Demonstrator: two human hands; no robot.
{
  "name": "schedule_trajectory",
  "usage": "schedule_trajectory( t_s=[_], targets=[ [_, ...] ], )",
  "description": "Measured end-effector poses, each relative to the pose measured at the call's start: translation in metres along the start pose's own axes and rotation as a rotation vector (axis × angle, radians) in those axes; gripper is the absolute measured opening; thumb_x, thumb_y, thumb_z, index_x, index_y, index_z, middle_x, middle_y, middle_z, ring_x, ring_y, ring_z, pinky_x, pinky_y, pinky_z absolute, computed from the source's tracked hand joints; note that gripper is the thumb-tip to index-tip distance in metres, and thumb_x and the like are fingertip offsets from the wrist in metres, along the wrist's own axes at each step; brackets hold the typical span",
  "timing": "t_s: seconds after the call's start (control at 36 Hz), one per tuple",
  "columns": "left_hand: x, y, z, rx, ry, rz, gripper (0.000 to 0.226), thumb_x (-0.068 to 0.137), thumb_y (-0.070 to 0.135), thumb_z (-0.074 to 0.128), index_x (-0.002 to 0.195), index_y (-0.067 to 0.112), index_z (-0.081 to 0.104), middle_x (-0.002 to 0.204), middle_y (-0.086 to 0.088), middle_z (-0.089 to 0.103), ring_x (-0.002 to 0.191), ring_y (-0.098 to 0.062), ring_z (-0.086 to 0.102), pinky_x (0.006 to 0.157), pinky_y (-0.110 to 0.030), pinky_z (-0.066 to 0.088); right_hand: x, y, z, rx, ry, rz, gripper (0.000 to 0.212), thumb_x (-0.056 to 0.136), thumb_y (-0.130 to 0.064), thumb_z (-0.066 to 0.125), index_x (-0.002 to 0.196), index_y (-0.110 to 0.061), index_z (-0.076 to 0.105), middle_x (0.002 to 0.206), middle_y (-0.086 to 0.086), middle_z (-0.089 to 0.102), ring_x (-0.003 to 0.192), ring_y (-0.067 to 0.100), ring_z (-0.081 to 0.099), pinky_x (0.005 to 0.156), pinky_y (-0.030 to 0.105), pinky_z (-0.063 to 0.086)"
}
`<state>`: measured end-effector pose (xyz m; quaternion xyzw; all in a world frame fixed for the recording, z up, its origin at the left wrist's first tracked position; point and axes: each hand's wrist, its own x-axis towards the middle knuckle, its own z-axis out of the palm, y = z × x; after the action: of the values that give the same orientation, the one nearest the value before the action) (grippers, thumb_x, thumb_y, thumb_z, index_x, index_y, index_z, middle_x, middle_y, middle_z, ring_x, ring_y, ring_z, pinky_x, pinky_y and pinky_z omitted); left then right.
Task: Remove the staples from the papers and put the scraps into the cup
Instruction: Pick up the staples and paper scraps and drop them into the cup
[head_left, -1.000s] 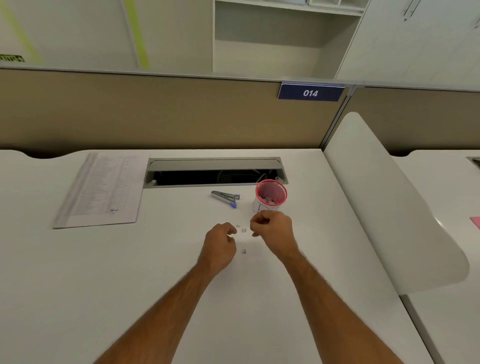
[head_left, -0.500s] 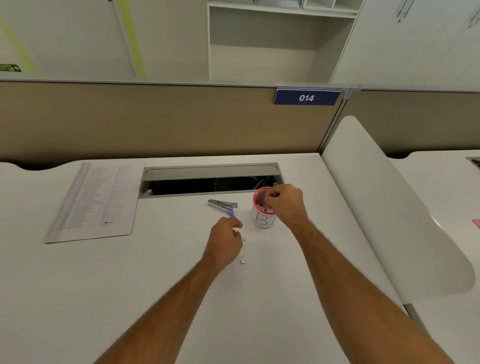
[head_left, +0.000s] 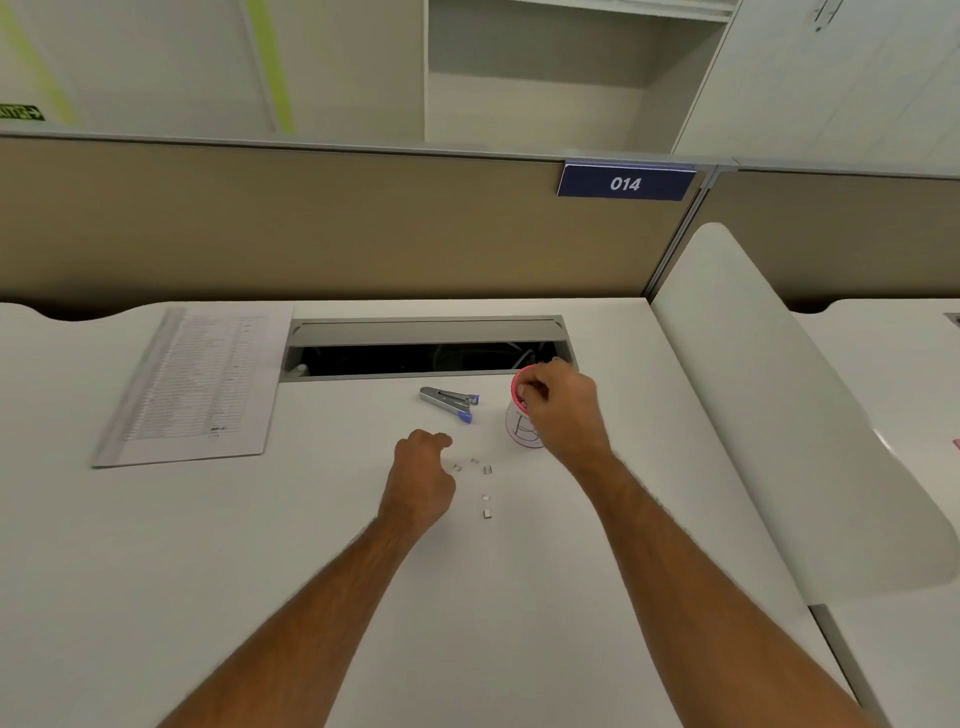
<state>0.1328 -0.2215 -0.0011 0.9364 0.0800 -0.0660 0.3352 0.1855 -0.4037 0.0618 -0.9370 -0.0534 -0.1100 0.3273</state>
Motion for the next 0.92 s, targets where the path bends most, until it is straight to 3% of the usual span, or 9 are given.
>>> schedule_trajectory(
  t_s=[0.06,0.14,0.28,0.47,0.61,0.92],
  targets=[
    [-0.001,-0.005,0.002,0.04,-0.023,0.019,0.057,0.09,-0.009,0.053,0.143,0.012,0.052,0.147,-0.005,0.048,0.139,-0.022,0.038,0.112,-0.031,0.04,-0.01,-0.008,0.006,0.011,-0.096,-0.072,0.015,0.093,-0.008,0.06,0.097,-0.008,0.075,0.094,0.005,0.072,0.082,0.015,0.061,0.079,0.032,0.055],
    [-0.004,-0.008,0.007,0.093,-0.071,0.042,0.058,0.092,-0.004,0.054,0.148,0.012,0.047,0.154,-0.004,0.041,0.143,-0.022,0.033,0.114,-0.031,0.038,-0.027,-0.013,0.021,-0.037,-0.277,-0.12,0.022,0.094,-0.008,0.056,0.105,-0.009,0.075,0.102,0.007,0.071,0.092,0.021,0.063,0.087,0.037,0.052],
    [-0.006,-0.009,0.021,0.213,-0.142,0.155,0.06,0.096,0.011,0.06,0.151,0.016,0.039,0.16,-0.002,0.033,0.145,-0.023,0.03,0.118,-0.034,0.032,-0.05,-0.001,0.052,-0.184,-0.464,0.035,0.041,0.093,-0.001,0.057,0.132,-0.009,0.061,0.125,0.01,0.058,0.114,0.025,0.056,0.098,0.032,0.048],
    [0.004,-0.01,0.037,0.252,-0.188,0.269,0.069,0.092,0.004,0.062,0.154,0.02,0.036,0.161,0.001,0.032,0.146,-0.022,0.029,0.119,-0.035,0.029,-0.068,0.022,0.07,-0.169,-0.524,0.145,0.043,0.093,-0.005,0.061,0.135,-0.009,0.058,0.127,0.009,0.051,0.118,0.024,0.046,0.101,0.029,0.044],
    [0.004,-0.012,0.043,0.155,-0.186,0.293,0.044,0.094,0.002,0.059,0.136,0.015,0.058,0.142,0.001,0.049,0.128,-0.019,0.043,0.109,-0.027,0.04,-0.073,0.027,0.073,-0.103,-0.508,0.115,0.041,0.093,-0.003,0.057,0.132,-0.014,0.061,0.121,0.007,0.052,0.113,0.022,0.045,0.094,0.023,0.039],
    [-0.011,-0.017,0.037,0.008,-0.182,0.252,0.025,0.096,-0.002,0.053,0.114,0.006,0.068,0.115,-0.009,0.063,0.104,-0.021,0.061,0.096,-0.027,0.05,-0.088,0.026,0.079,-0.037,-0.474,0.089,0.042,0.087,0.004,0.052,0.114,-0.021,0.073,0.102,0.004,0.061,0.094,0.016,0.051,0.078,0.019,0.039]
  ],
)
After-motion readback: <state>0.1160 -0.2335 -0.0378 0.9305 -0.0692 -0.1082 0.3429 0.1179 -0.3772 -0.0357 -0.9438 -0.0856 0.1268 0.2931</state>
